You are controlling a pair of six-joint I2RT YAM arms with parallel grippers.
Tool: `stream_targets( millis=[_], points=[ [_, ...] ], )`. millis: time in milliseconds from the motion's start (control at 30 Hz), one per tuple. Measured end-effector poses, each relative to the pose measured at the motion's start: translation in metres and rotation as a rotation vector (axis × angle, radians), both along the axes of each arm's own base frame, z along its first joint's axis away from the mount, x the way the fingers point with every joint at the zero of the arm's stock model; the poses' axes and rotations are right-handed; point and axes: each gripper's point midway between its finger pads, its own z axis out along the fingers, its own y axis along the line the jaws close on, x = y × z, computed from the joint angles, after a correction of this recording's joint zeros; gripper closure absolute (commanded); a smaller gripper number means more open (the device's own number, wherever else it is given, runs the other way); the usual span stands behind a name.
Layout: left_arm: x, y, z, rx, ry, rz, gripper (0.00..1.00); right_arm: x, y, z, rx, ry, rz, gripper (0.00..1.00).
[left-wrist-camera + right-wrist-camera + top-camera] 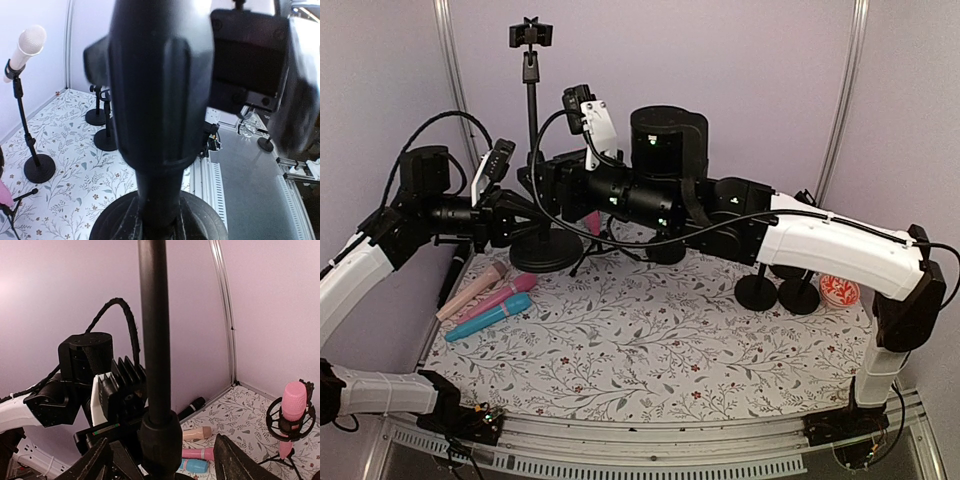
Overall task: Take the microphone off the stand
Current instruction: Unscrew the knob on the stand of the microphone stand.
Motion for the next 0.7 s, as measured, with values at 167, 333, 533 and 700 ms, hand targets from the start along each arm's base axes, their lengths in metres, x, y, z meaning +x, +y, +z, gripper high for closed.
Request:
stream_targets(
  millis=[167,333,533,700],
  points=[
    [0.008,0.002,-0.006,0.025,-0.011,0.047,1.0,0.006,-0.001,0.018,0.021,-0.02,-0.031,0.44],
    [0.01,0.003,-0.008,0.035,-0.02,0.062,1.0,0.012,0.006,0.012,-0.005,-0.014,-0.044,0.44],
    [0.01,0.003,-0.009,0.04,-0.015,0.063,1.0,0.023,0.01,-0.021,-0.088,0.042,-0.05,0.54],
    [0.009,0.003,-0.011,0.043,-0.001,0.06,1.0,0.018,0.015,-0.022,-0.077,0.064,0.003,0.7]
  ],
)
